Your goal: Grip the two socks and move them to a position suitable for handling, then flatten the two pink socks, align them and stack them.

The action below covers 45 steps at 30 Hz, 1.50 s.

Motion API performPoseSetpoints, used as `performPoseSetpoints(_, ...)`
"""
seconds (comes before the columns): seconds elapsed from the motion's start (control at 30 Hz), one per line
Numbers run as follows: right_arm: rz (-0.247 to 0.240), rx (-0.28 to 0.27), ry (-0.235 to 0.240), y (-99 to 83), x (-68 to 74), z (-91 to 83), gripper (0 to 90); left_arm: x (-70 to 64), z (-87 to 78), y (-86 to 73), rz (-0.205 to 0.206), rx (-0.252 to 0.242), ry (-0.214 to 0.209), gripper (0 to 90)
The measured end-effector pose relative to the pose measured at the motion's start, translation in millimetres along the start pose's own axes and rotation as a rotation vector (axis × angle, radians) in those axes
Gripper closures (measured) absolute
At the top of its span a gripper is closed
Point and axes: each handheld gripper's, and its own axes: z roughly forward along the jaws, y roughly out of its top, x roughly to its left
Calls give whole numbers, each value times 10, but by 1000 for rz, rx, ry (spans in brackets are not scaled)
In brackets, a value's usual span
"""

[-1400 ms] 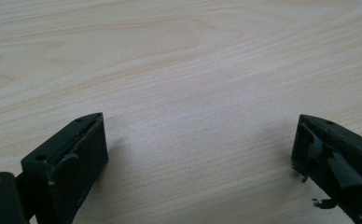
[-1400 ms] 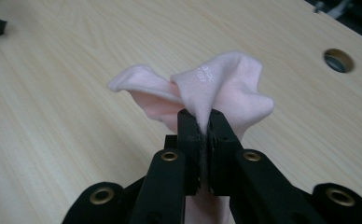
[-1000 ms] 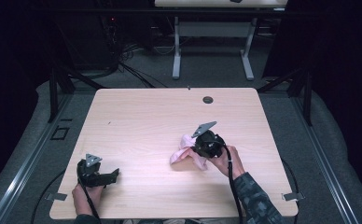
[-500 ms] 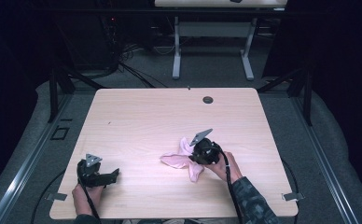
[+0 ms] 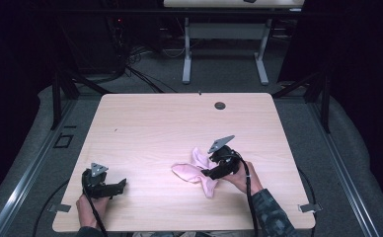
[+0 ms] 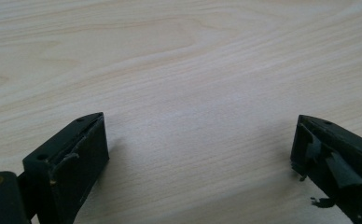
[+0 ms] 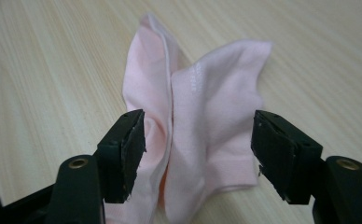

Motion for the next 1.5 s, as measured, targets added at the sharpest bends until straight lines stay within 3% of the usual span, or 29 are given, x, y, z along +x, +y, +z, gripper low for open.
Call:
performPoseSetpoints(0.1,21,-37,-28,-15,15,-145,302,-28,-25,21,-7,-9,-23,33)
performPoseSetpoints(0.13,46,-61,-53,-47,27,-273,302,-92,-74,90,14,-34,-50,32)
performPoseSetpoints(0.17,46,-61,-53,-47,27,-273,302,-92,-74,90,14,-34,-50,39)
performPoseSetpoints(0.2,81,-70,-68,-95,48,-376,306,-130,-100,138,21,-46,-64,45)
performPoseSetpoints(0.23,81,-70,-68,-95,48,-376,306,-169,-124,192,27,-59,-88,45)
performPoseSetpoints(0.27,108,-69,-78,-156,81,-436,317,-254,-141,314,49,-70,-143,60)
performPoseSetpoints(0.3,119,-66,-86,-188,103,-460,335,-254,-141,314,49,-70,-143,71)
performPoseSetpoints(0.33,138,-68,-85,-224,126,-473,351,-349,-124,443,93,-54,-193,84)
performPoseSetpoints(0.37,147,-68,-82,-259,150,-485,358,-349,-124,443,93,-54,-193,90)
performPoseSetpoints(0.4,156,-66,-77,-290,175,-493,375,-455,-92,555,130,-39,-228,106)
performPoseSetpoints(0.43,156,-66,-77,-290,175,-493,375,-455,-92,555,130,-39,-228,123)
performPoseSetpoints(0.5,168,-54,-74,-341,233,-497,414,-555,-46,647,156,-27,-264,138)
performPoseSetpoints(0.53,180,-52,-72,-383,291,-482,449,-648,14,718,171,-3,-304,152)
performPoseSetpoints(0.57,185,-55,-65,-404,311,-466,462,-648,14,718,171,-3,-304,159)
performPoseSetpoints(0.63,209,-47,-72,-447,340,-428,493,-806,107,783,187,23,-343,187)
performPoseSetpoints(0.83,257,-37,-53,-540,435,-298,527,-978,253,854,226,57,-384,276)
performPoseSetpoints(0.87,290,-53,-42,-569,452,-251,533,-1003,304,874,211,64,-414,307)
performPoseSetpoints(1.07,352,-56,-53,-602,450,-167,542,-1056,393,947,214,68,-457,397)
performPoseSetpoints(1.27,372,-65,-50,-602,440,-110,589,-1143,513,995,240,104,-474,482)
performPoseSetpoints(1.33,374,-68,-47,-589,424,-92,647,-1179,561,1001,257,120,-474,549)
performPoseSetpoints(1.5,363,-62,-47,-570,408,-70,728,-1234,607,1001,256,116,-477,615)
